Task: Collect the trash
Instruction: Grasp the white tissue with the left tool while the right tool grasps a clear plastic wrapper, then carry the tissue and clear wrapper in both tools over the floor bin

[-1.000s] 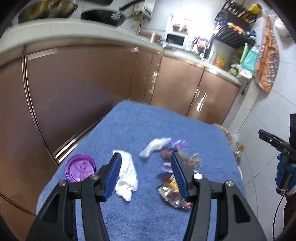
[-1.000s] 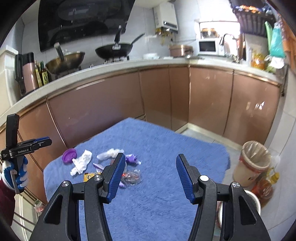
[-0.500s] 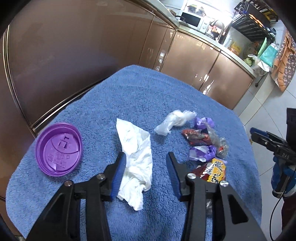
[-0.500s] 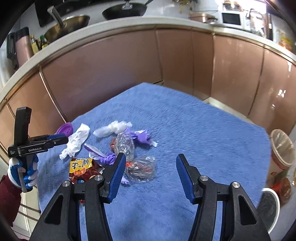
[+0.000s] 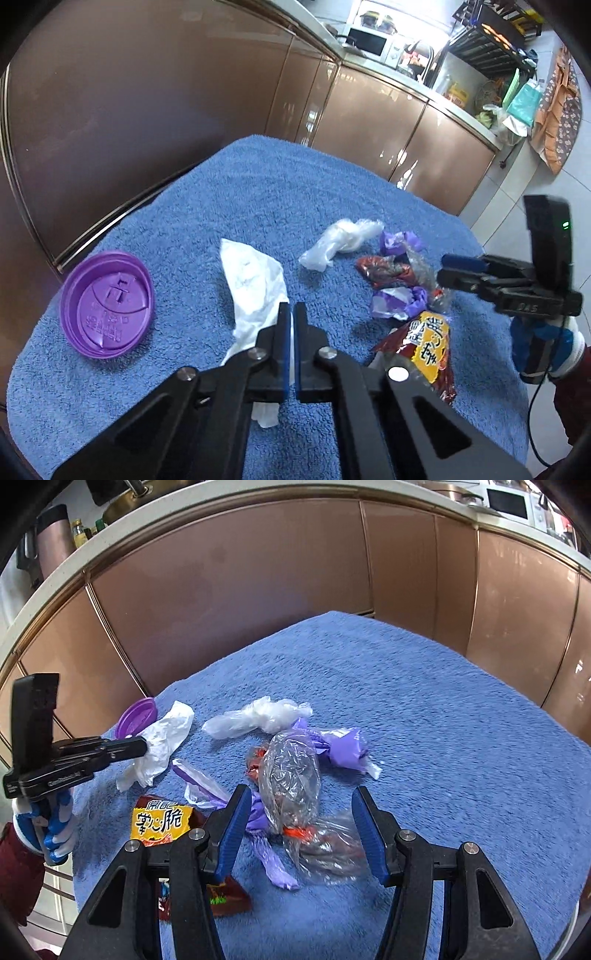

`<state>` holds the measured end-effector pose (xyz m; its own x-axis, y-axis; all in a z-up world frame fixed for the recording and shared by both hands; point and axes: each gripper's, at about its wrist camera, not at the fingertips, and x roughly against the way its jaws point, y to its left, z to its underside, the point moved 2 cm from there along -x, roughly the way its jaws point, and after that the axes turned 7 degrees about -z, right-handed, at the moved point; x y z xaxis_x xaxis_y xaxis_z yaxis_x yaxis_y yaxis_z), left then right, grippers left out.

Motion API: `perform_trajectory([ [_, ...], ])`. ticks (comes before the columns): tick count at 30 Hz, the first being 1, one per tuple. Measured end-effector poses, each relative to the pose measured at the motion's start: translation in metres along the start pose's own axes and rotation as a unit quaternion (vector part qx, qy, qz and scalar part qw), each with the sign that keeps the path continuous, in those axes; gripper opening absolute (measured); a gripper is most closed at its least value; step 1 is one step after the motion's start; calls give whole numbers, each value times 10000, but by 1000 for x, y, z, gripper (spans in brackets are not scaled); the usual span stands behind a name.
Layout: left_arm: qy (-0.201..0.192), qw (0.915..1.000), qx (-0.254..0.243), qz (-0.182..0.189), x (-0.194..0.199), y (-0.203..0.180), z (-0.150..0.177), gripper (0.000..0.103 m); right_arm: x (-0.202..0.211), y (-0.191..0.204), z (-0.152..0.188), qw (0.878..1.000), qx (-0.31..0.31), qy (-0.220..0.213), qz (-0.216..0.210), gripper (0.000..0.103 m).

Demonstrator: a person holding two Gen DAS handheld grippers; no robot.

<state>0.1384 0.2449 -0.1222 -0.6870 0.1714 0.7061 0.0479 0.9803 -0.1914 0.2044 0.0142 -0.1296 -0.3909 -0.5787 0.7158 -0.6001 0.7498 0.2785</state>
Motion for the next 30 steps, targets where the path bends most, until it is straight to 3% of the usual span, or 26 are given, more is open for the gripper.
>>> perform_trajectory([
  [10,-85,9993,371,45,6,19,-4,6,-25,-5,-2,9996,-126,139,-229,57],
  [14,36,9990,450,-42,-2,22,1,39,-33,-5,-4,9994,-140,188,-265,57],
  [15,54,9990,442,-41,-3,22,2,39,-34,-5,-4,9993,-167,187,-291,54],
  [21,188,9996,226,-47,-12,10,5,38,-32,-11,-4,9992,-242,89,-310,17],
  [22,216,9996,191,-74,-13,8,6,38,-30,-12,-4,9993,-238,55,-293,16],
  [24,248,9995,134,-118,-16,6,7,16,-24,-13,-3,9993,-250,-18,-271,14],
  [25,283,9995,131,-105,-17,5,8,11,-21,-14,-3,9993,-256,-55,-253,14],
  [30,207,9996,121,-128,-9,3,7,2,-1,-18,-3,9991,-311,-217,-170,14],
])
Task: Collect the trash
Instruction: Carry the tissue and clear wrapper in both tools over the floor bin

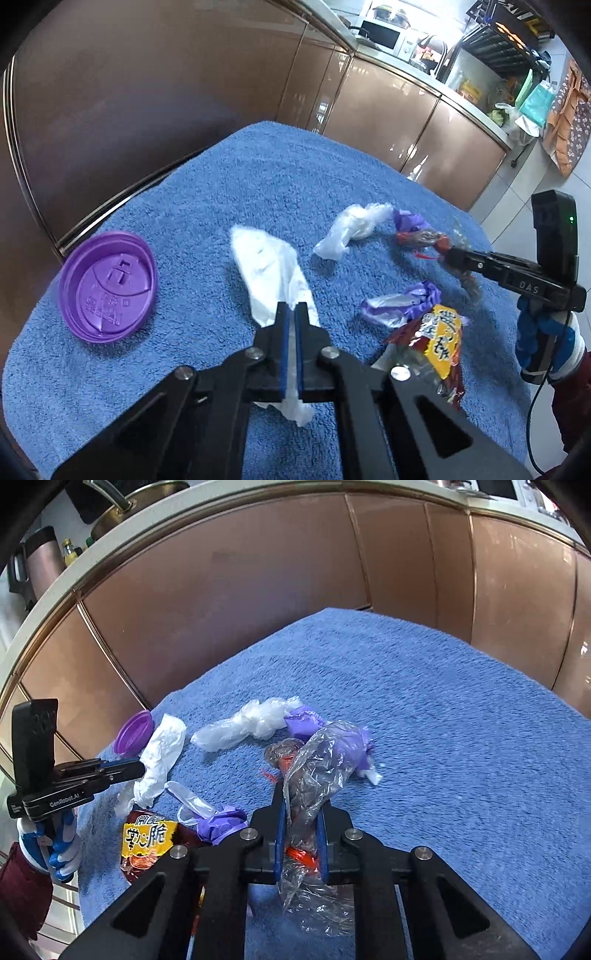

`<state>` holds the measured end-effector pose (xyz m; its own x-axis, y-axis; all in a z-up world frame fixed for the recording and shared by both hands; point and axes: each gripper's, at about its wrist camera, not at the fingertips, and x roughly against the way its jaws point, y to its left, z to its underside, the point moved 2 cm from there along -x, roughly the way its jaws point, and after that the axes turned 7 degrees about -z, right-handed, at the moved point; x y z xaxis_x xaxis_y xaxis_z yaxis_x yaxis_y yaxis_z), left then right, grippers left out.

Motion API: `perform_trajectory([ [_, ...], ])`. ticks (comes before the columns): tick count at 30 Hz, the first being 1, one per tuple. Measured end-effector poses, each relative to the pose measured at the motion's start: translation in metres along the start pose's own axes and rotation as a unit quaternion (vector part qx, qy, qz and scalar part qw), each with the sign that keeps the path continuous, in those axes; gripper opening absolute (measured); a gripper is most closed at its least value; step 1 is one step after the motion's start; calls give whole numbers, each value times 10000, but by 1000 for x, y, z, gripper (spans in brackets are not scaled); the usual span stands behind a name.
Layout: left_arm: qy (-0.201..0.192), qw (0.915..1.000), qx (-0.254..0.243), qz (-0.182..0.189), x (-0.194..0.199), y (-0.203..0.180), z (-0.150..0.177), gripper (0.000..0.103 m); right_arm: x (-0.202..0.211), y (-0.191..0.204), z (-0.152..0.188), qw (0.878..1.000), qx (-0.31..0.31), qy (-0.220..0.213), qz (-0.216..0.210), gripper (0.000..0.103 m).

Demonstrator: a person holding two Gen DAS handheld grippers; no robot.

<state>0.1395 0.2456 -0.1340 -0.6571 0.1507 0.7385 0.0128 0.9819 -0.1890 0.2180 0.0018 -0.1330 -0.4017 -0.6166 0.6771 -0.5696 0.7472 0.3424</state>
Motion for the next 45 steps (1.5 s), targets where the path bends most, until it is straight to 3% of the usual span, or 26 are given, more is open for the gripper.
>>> perform_trajectory([
  [13,-575,9983,53,-21,74,-7,-9,1,85,21,5,9983,94,-566,49,14],
  [18,-819,9966,78,11,108,-13,-10,1,125,39,8,9957,68,-875,-295,14],
  [23,-955,9953,145,86,137,-18,-4,1,152,38,20,9881,-484,-1017,-1052,14],
  [26,-1058,9941,149,172,155,-25,-3,1,166,35,27,9836,-702,-1151,-1199,14],
  [34,-1173,9918,-171,483,182,-67,-11,1,218,41,38,9842,-566,-1531,-681,14],
  [40,-1151,9878,-655,821,188,-139,-20,1,269,25,58,9816,-565,-1817,-178,14],
  [45,-1017,9800,-1211,1210,175,-223,-32,1,306,-18,84,9740,-904,-2052,330,14],
])
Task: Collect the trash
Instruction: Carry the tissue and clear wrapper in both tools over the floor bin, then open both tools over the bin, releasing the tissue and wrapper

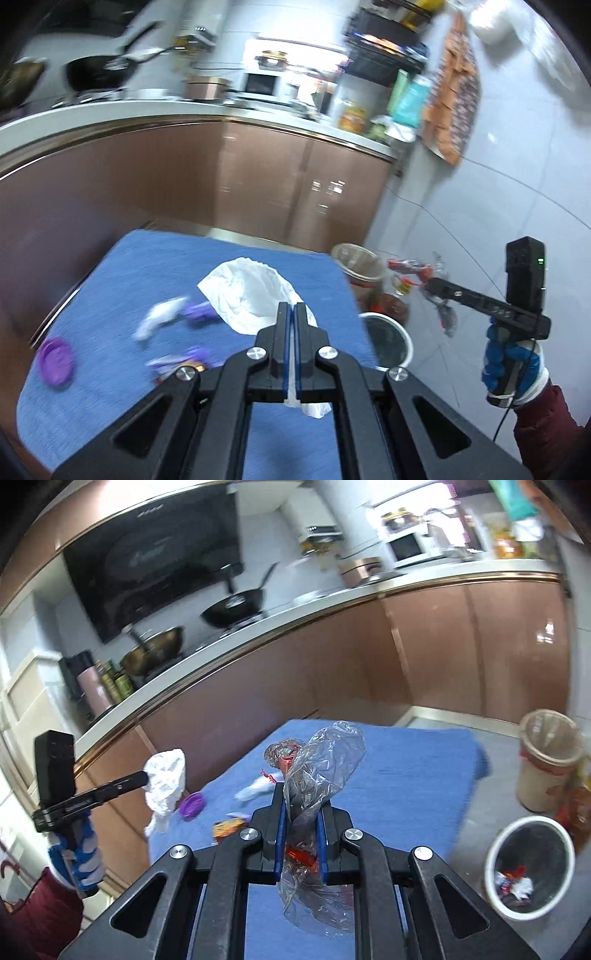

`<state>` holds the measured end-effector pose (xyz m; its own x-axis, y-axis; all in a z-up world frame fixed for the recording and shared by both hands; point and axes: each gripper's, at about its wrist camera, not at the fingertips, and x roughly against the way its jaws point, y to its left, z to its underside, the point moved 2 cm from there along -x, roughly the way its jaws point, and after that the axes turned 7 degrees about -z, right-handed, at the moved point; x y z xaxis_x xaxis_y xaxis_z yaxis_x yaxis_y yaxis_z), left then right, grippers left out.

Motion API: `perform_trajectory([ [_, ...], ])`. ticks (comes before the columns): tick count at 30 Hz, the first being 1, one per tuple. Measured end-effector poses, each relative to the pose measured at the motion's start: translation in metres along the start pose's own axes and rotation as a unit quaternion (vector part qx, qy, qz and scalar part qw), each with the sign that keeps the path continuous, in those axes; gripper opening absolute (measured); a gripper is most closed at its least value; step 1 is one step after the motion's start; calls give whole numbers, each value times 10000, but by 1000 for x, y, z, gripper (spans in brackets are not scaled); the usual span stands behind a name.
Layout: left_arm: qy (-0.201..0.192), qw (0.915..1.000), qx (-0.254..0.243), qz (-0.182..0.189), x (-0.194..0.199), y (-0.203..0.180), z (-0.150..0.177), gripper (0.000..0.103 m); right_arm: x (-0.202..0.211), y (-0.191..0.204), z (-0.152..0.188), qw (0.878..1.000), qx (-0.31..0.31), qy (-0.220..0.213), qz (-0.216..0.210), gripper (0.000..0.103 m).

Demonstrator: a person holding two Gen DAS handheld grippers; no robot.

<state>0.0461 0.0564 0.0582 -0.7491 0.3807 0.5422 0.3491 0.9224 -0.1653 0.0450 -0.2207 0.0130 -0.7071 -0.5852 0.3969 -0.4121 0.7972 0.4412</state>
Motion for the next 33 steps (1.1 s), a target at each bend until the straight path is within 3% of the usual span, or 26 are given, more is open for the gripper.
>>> perform_trajectory([
  [8,537,9913,-864,834,-103,-140,-26,1,46,-102,16,9901,-536,-141,1290,14],
  [17,1432,9710,-1456,1245,-245,-264,-6,1,42,-218,39,9685,-1178,178,2186,14],
  [23,1994,9593,-1567,1243,-330,-307,19,1,23,-292,59,9530,-1754,332,2447,15],
  [31,2442,9535,-1375,1113,-404,-320,47,3,1,-362,86,9359,-2212,549,2686,18],
  [33,2569,9516,-1194,1192,-416,-319,52,3,-3,-370,89,9334,-2230,608,2746,24],
])
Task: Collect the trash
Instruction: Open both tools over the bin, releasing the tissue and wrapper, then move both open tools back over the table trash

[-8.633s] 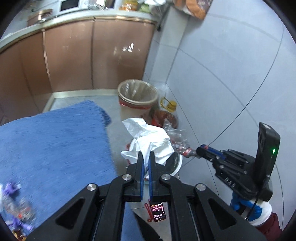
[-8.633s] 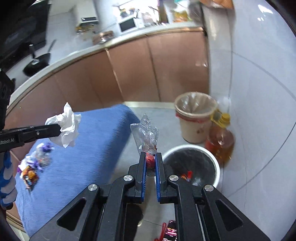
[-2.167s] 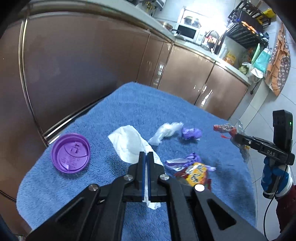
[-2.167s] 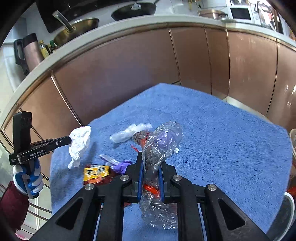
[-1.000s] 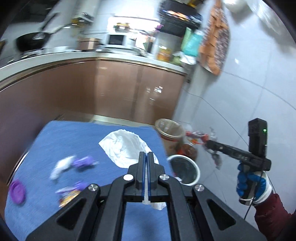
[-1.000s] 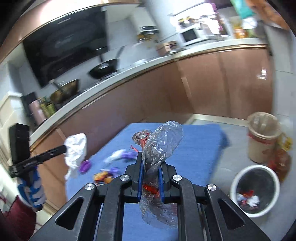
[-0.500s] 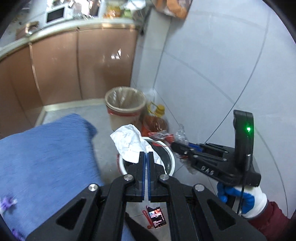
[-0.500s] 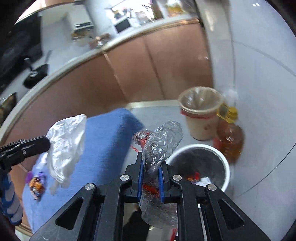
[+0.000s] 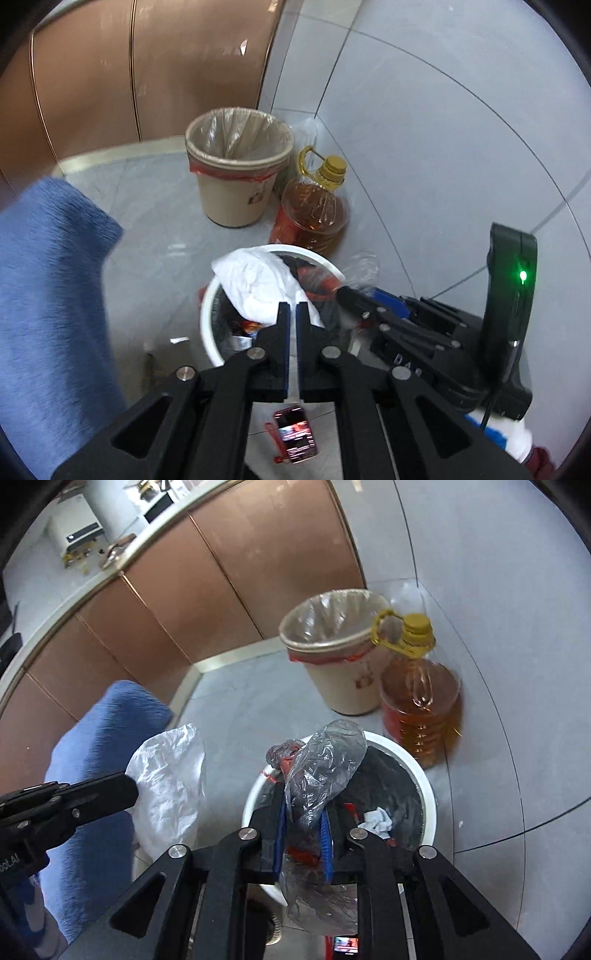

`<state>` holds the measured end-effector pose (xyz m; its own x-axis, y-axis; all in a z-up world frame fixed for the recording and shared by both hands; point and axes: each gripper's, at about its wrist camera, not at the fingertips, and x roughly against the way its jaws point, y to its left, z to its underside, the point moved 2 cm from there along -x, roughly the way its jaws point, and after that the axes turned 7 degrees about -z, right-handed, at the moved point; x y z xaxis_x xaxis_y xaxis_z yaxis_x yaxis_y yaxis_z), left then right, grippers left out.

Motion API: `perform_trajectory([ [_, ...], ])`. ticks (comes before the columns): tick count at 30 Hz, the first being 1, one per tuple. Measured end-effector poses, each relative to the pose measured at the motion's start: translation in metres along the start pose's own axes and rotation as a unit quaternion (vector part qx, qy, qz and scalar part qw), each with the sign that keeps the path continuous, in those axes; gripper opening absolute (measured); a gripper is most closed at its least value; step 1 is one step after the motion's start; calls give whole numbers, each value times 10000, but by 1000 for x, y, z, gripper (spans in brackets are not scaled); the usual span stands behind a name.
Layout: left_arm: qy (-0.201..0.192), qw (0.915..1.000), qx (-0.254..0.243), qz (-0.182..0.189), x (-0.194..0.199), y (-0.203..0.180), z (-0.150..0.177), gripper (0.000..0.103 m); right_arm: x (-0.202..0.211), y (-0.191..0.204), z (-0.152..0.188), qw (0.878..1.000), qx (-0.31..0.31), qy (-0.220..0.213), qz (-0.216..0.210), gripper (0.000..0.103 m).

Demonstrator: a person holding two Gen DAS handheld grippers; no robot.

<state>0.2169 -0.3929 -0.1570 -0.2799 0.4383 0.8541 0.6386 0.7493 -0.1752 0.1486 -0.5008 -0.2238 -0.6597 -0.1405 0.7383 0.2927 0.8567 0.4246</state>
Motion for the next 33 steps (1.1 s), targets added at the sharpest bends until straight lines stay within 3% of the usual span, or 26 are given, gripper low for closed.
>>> perform_trajectory([
  [3,131,9998,116,-20,-17,4,-4,3,-9,-8,-2,9999,-18,27,103,37],
  [7,174,9995,259,70,-21,11,-2,3,-8,-12,1,9998,-19,26,206,38],
  [13,-137,9995,273,-88,13,15,3,4,5,-1,3,9995,135,-67,294,41],
  [19,-643,9968,418,-243,72,24,7,9,43,31,-1,9978,387,-424,340,42],
  [21,-865,9947,461,-303,98,27,11,32,60,44,-3,9968,456,-575,311,42],
  [22,-964,9936,485,-338,109,28,14,37,68,50,-3,9963,488,-646,286,42],
  [33,-1783,9807,581,-554,231,58,68,38,158,141,1,9850,1132,-1297,-115,43],
])
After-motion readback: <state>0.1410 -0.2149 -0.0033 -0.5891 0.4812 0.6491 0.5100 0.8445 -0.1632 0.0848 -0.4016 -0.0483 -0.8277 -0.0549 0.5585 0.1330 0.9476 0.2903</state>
